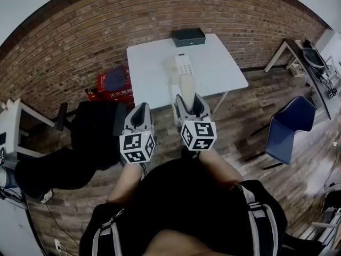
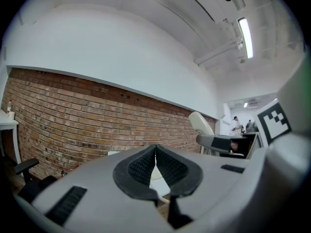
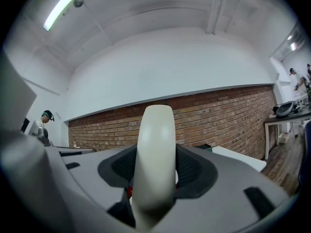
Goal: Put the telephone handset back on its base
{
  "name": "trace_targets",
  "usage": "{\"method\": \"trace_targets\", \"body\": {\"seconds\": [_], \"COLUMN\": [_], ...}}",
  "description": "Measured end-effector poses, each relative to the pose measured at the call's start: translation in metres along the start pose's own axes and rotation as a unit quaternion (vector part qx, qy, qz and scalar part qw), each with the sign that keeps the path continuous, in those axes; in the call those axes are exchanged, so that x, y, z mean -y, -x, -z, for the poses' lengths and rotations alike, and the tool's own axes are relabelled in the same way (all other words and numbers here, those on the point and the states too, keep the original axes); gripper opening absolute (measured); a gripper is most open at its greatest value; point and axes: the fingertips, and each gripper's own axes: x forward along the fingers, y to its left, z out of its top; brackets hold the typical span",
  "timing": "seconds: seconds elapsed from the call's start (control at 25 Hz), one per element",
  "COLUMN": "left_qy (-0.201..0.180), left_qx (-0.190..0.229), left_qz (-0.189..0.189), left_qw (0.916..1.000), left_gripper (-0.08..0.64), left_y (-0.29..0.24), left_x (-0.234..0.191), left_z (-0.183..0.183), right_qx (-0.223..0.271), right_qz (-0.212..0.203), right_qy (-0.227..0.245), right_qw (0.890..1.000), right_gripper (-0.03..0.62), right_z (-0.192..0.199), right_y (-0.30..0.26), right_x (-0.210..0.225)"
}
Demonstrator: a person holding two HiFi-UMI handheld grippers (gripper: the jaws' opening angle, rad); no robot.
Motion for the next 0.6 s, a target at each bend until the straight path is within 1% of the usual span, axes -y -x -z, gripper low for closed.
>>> {"method": "trace_targets", "body": {"seconds": [0.16,0.32,0.6], "left_qy": [-0.003,-0.002,0.006], "left_qx": [-0.002,-0.014,-0.029], "left_qz": [0.000,-0.002,-0.019], "left_qw": [1.0000,0.9999,0.9994], "left_gripper": [0.005,0.005,0.005], "left_y": [-0.031,-0.063,-0.128], "left_x": [-0.002,-0.005,-0.012], "left_z": [0.000,-0.002,-0.014], "right_qx": [0.001,-0.010,-0.026], "right_qz": [-0.003,-0.011,-0.033], "right_qy": [-0.001,-0.007,-0.012], "right_qw": [1.000,1.000,0.999], "right_gripper": [0.204,0.204,0.204], "right_z": [0.000,0.000,-0.011], "right_y": [-0.026,-0.060,-0.121], "right_x": [0.017,0.031,0.059]}}
